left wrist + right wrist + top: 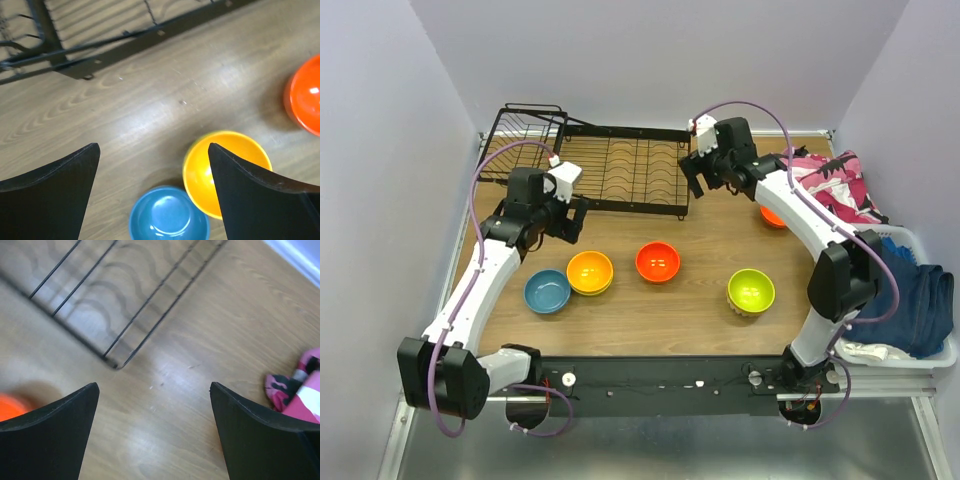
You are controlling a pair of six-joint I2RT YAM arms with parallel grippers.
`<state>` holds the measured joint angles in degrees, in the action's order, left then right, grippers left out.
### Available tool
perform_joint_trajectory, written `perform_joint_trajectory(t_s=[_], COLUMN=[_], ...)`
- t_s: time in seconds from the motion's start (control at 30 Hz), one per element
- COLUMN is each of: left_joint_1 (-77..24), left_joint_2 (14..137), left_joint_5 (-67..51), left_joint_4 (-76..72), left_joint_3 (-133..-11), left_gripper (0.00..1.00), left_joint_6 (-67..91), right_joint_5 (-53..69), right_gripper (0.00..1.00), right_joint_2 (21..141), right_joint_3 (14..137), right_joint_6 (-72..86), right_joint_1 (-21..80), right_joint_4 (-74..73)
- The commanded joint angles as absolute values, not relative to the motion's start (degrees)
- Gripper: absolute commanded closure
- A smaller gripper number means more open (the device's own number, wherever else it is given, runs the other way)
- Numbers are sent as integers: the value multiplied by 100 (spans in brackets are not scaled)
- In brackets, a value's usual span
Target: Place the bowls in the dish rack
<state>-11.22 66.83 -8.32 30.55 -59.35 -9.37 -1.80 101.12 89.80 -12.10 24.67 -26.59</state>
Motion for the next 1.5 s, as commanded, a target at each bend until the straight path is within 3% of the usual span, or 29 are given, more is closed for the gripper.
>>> perform_joint_trajectory(t_s=[0.0, 0.13, 0.37, 0.73, 1.17, 1.47], left_joint_1=[-1178, -1187, -1353, -1556, -1346, -984], left_joint_2=[6706, 6785, 6899, 7295, 7058, 6742], left_joint_5=[-1484, -2134, -2601, -1750, -1371, -1389], left_joint_4=[3638, 4304, 4605, 4316, 4456, 4465], left_joint_3=[-5924, -5915, -5669, -5537, -5827, -5985], left_gripper=[1, 2, 1, 5, 2, 2], left_joint_6=[-1388, -1740, -1951, -1829, -1697, -1705], right_joint_5=[1649, 2486, 2698, 2839, 2734, 2558], right_gripper=[0, 5, 5, 8, 18, 35], right_joint_2=[9817, 10186, 10705, 11206, 11672, 11769], right_joint_3=[8833, 8956, 9176, 9273, 9325, 9308], right_joint_6=[-2495, -2575, -2733, -2979, -2795, -2874], right_joint_1=[2487, 2496, 2716, 3102, 3375, 3577], right_joint_4=[-3811, -4271, -4412, -4606, -4421, -4500])
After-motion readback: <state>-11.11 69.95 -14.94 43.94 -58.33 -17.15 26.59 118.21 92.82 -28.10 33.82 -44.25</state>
